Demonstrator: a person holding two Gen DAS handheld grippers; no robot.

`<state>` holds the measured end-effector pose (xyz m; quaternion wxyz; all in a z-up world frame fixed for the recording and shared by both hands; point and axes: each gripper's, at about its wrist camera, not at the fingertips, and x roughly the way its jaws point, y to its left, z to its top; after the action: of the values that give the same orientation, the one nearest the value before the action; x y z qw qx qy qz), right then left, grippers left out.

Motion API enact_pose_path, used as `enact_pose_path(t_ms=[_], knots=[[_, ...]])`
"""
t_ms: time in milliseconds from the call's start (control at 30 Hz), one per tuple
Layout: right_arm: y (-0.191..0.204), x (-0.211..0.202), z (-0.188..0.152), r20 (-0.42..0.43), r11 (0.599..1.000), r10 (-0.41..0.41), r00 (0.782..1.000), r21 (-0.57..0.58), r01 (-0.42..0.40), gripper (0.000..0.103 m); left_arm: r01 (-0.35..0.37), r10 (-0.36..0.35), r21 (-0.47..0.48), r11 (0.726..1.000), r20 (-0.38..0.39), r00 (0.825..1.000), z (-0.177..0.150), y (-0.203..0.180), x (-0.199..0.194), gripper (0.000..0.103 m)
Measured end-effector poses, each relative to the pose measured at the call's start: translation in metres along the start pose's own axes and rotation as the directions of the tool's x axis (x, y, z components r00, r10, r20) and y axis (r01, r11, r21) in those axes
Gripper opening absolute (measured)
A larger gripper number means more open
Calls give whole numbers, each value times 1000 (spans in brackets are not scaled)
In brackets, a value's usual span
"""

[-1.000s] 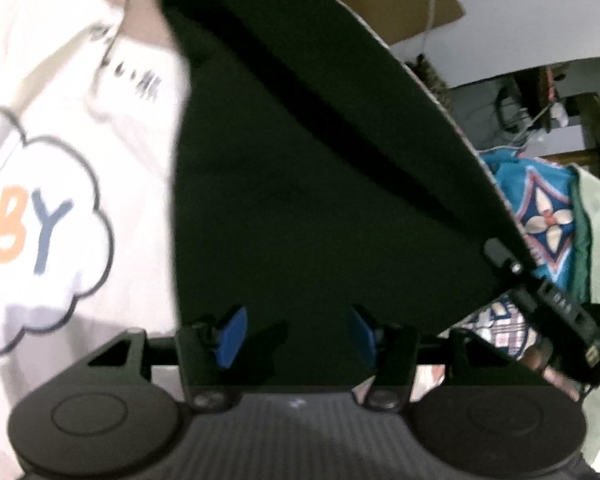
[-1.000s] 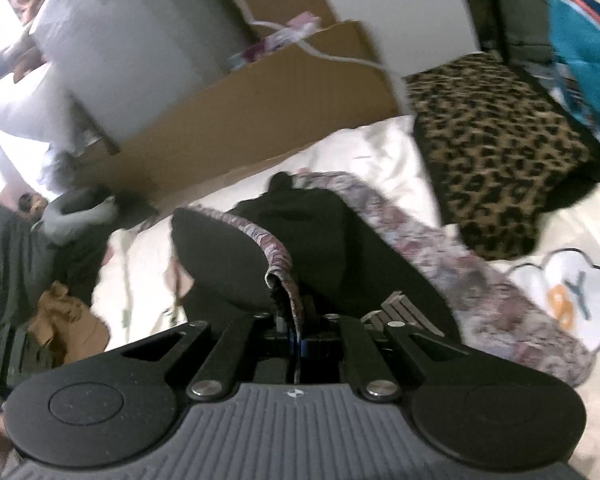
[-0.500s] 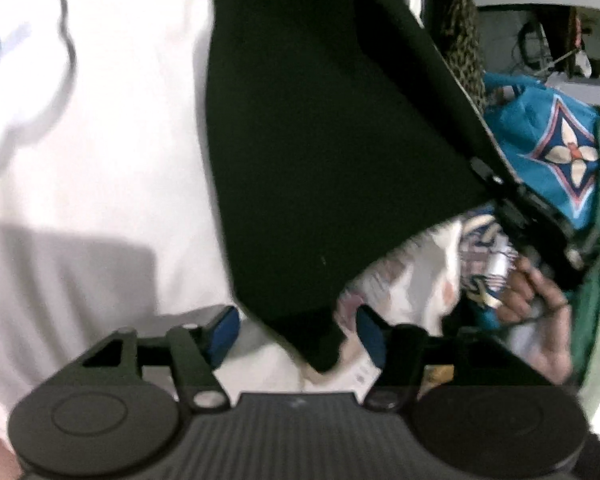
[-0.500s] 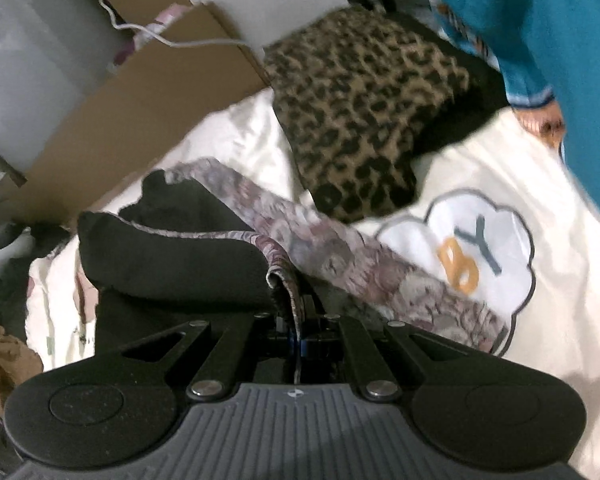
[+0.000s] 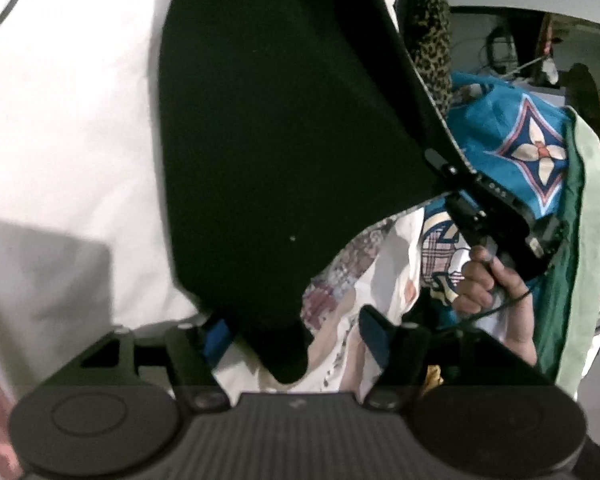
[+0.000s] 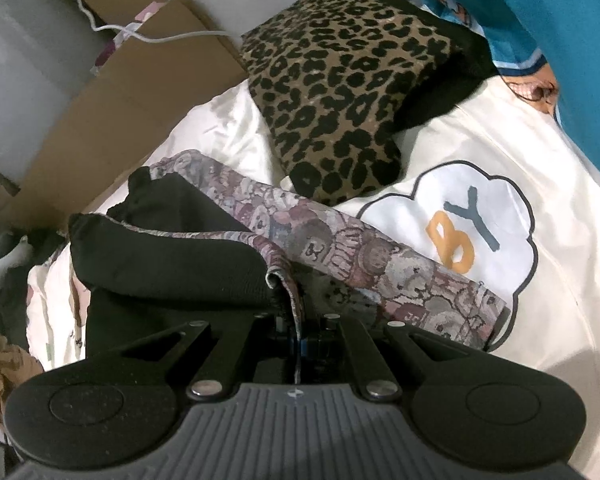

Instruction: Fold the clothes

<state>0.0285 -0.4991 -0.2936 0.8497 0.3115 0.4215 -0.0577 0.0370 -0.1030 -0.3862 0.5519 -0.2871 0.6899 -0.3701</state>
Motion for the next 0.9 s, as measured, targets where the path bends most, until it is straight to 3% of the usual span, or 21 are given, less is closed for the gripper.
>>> enact_pose_path(t_ms=[133,300,367,400,600,800,900], knots=[[-9,-1,1,4,999,-33,999,41,32,1,41,-41,-8,999,29,999,-3,3,-9,61],[-21,1,0,-15,995,-60,998,73,61,1,63,-63,-7,998,46,997,3,-3,-6,40],[-24,3,-2,-23,995,-63,998,82,64,1,41,-41,3,999,31,999,3,-4,-4,15],[-26,4,-3,-27,994,-63,998,87,66,1,28,-28,6,1000,21,999,3,-6,-1,8],[-30,3,-2,-40,993,4,999,115,1,1,4,-4,3,1000,7,1000,3,-17,-10,3],[-28,-12,4,-6,994,37,999,105,-36,1,78,-78,30,997,20,997,11,-41,-20,2],[-29,-19,10,18,994,40,999,105,-42,1,73,-73,49,996,8,997,16,-50,-13,2]])
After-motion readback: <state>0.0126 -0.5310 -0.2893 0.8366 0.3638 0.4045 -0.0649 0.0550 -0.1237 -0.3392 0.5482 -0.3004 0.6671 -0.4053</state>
